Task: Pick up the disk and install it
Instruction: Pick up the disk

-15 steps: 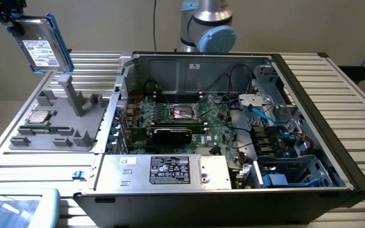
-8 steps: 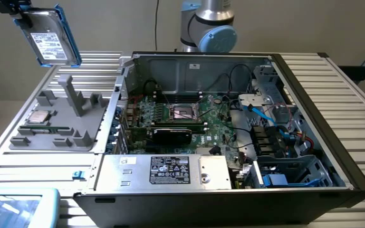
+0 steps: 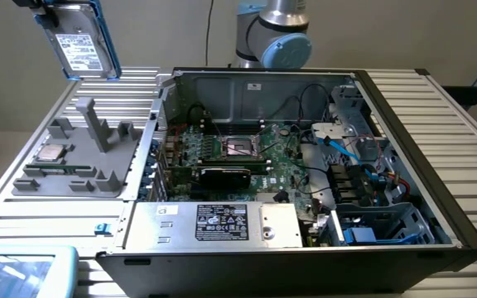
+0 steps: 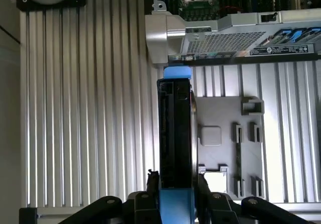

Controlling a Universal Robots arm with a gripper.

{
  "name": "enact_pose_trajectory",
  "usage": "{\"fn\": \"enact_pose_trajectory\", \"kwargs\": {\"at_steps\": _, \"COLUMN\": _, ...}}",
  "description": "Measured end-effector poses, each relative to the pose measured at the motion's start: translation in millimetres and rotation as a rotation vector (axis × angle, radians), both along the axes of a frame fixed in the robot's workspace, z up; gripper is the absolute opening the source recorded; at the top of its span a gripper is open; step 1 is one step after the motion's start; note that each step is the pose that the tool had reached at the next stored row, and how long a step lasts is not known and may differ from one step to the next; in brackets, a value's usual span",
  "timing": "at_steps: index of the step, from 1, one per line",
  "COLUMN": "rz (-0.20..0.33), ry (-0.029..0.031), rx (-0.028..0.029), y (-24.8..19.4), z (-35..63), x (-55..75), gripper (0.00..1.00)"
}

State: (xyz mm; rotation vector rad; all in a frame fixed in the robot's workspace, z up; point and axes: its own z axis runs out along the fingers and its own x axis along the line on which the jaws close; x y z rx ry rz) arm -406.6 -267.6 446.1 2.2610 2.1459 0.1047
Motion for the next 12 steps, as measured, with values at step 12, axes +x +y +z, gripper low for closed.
{"fn": "enact_pose_trajectory", "kwargs": {"at_steps": 12, "rz": 0.0, "ry": 0.0235, "rx": -0.0139, "y": -4.4, "z": 8.6, "x": 49.4, "gripper": 0.37}}
